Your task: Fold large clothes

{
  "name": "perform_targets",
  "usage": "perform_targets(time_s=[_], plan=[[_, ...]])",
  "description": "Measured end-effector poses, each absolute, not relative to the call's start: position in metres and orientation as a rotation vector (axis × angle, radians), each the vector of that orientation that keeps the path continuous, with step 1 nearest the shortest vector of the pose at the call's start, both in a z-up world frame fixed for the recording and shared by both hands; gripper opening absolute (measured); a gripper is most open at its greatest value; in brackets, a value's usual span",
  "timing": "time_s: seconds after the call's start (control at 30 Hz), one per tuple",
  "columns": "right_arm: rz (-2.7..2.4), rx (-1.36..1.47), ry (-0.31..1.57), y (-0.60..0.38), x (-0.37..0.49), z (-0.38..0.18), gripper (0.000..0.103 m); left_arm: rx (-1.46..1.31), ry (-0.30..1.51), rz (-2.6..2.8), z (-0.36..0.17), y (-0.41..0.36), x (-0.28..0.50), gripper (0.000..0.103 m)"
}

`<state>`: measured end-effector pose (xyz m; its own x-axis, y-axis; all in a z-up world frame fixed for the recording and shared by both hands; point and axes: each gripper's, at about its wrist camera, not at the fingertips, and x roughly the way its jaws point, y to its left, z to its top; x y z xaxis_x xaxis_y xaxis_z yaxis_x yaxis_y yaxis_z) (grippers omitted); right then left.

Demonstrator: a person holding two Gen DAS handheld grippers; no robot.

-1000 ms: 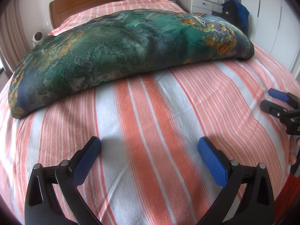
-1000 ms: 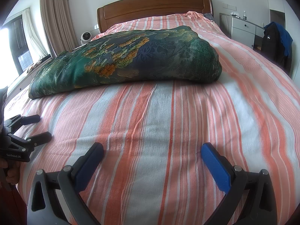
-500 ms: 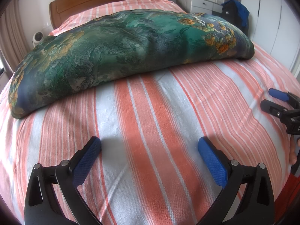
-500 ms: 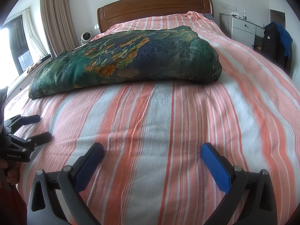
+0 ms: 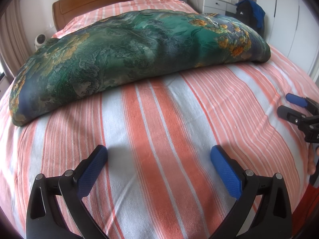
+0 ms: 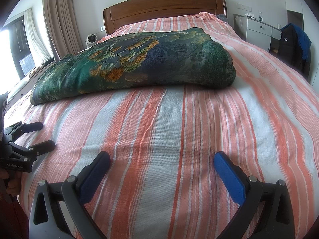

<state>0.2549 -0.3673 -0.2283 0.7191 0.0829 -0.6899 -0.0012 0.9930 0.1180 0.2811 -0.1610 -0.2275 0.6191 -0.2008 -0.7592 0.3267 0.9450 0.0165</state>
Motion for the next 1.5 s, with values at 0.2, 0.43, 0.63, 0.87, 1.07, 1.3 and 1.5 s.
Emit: perform_targets(time_s=[0.2,0.43,0.63,0.87,1.07,1.3,1.5], plan=[[0.047,0.111,0.767,-0.367,0.255,-0.228,0.103,0.159,0.851,-0.304,-0.227,-0.161,0.281,0.103],[0.047,0.111,0.767,-0.367,0.255,-0.228,0.103,0.161,0.85,-0.303,-0.228,-0.161,0.281,0.103],[0.047,0.11,0.767,-0.367,0.255,-0.228,0.103,0.162,0.849,-0.302,-0.228,-0.161,0.281,0.102],[0.046,0.108,0.767,-0.367,0.255,-0.228,0.103,0.163,0.848,-0.3,-0.229,-0.159,0.281,0.102],[0.063,0.132,0.776,-0.371,0.254,-0.225,0.102,0.16,0.901,-0.27,-0.216,-0.15,0.27,0.102],[0.032,0.543,0.62,-0.441,0.25,-0.194,0.102,0.01,0.897,-0.234,-0.201,-0.079,0.229,0.102],[0.025,0.817,0.679,-0.476,0.325,-0.203,0.102,-0.071,0.832,-0.189,-0.192,-0.039,0.229,0.102]])
